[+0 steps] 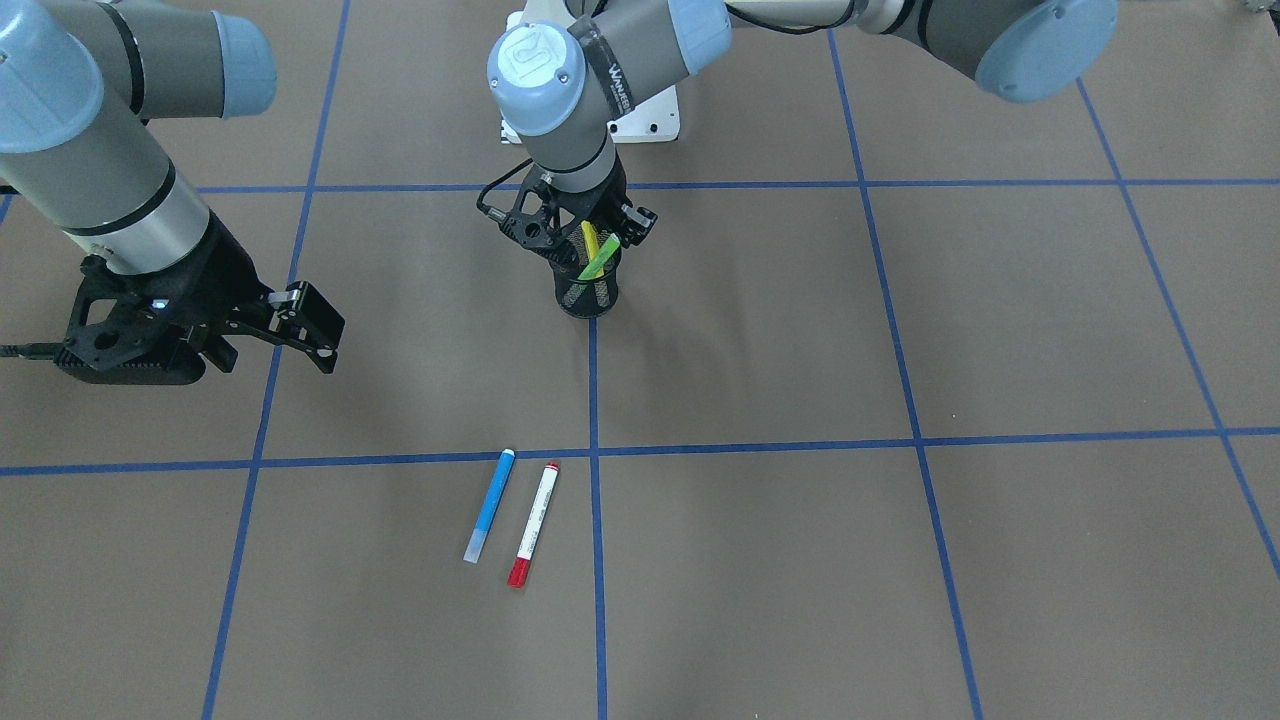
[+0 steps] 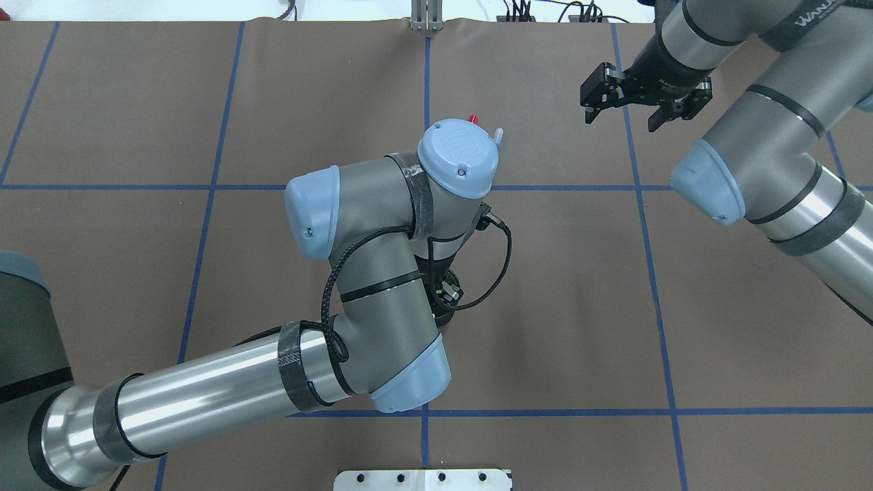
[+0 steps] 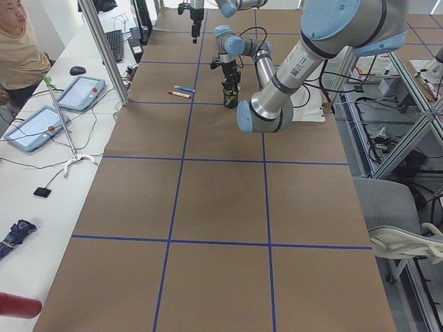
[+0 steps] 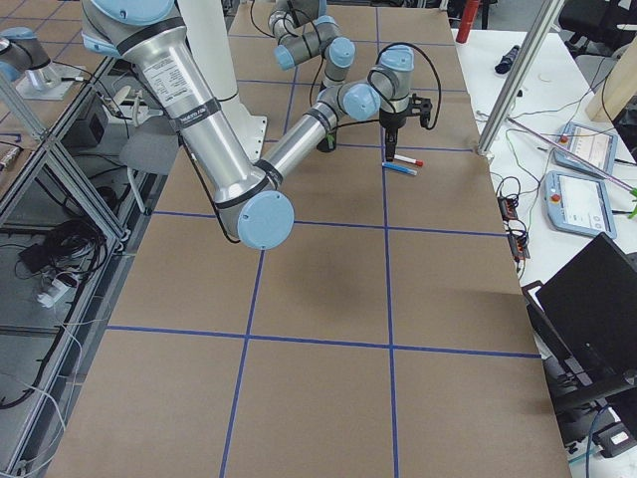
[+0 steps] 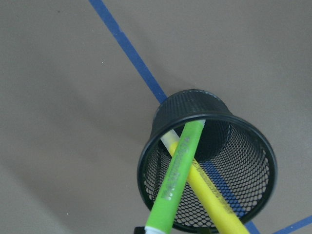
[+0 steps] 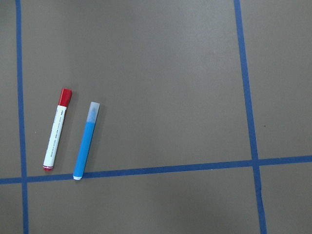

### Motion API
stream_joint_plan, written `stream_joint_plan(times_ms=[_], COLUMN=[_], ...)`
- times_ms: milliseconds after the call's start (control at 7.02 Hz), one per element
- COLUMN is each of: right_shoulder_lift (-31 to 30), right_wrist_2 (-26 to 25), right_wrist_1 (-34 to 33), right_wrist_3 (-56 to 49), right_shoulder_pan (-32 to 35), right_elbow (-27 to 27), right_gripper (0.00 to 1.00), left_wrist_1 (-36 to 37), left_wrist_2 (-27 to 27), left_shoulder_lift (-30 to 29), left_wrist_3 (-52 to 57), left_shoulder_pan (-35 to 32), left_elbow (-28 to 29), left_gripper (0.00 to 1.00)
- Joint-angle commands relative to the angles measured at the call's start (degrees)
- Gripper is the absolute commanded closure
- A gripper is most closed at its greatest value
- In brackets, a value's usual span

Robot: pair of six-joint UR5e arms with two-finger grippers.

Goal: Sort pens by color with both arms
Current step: 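Close the left gripper on the green highlighter above the cup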

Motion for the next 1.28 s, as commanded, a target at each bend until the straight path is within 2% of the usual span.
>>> stream_joint_plan(times_ms=[0,142,427,570,712,1140], right_shoulder_lift=[0.0,0.0,0.0,0.0,0.0,0.1], right_wrist_2=[0.0,0.0,0.0,0.0,0.0,0.0], right_wrist_1=[0.0,0.0,0.0,0.1,0.0,0.1], right_wrist_3=[0.0,0.0,0.0,0.1,0.1,0.1], right_shoulder_pan=[0.0,0.0,0.0,0.0,0.0,0.0], right_elbow=[0.0,0.0,0.0,0.0,0.0,0.1], right_gripper=[0.01,0.01,0.01,0.01,0.01,0.01], left_wrist_1=[-0.9,-0.9,-0.9,-0.9,-0.9,-0.3], left_wrist_2=[1.4,1.4,1.6,1.4,1.4,1.3], left_shoulder_lift=[-0.1,-0.1,-0.1,-0.2,-0.3,0.1], left_wrist_3=[-0.1,-0.1,-0.2,-0.3,-0.3,-0.2], left_shoulder_pan=[0.0,0.0,0.0,0.0,0.0,0.0], left_elbow=[0.6,0.6,0.5,0.2,-0.2,-5.2], left_gripper=[0.53,0.55,0.79,0.94,1.0,1.0])
